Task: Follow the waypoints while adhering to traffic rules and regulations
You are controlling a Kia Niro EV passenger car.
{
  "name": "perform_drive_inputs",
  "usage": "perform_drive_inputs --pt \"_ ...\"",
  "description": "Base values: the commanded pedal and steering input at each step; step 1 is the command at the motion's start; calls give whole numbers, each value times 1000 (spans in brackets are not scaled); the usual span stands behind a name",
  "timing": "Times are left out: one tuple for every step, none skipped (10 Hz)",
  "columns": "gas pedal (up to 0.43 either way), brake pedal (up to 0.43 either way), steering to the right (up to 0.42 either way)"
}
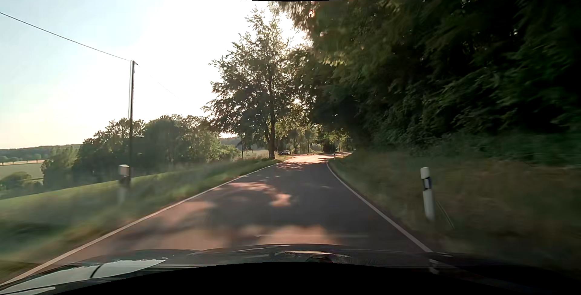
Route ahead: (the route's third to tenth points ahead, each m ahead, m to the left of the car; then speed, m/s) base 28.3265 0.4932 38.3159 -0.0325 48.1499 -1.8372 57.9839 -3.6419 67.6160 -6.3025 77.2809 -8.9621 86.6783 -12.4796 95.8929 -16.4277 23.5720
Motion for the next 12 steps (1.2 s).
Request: perform_drive_inputs --pt "169 0 20" --pt "169 0 21" --pt "169 0 21" --pt "177 0 21" --pt "177 0 21" --pt "177 0 21" --pt "177 0 21" --pt "177 0 21" --pt "177 0 23" --pt "177 0 26" --pt "177 0 27" --pt "177 0 26"
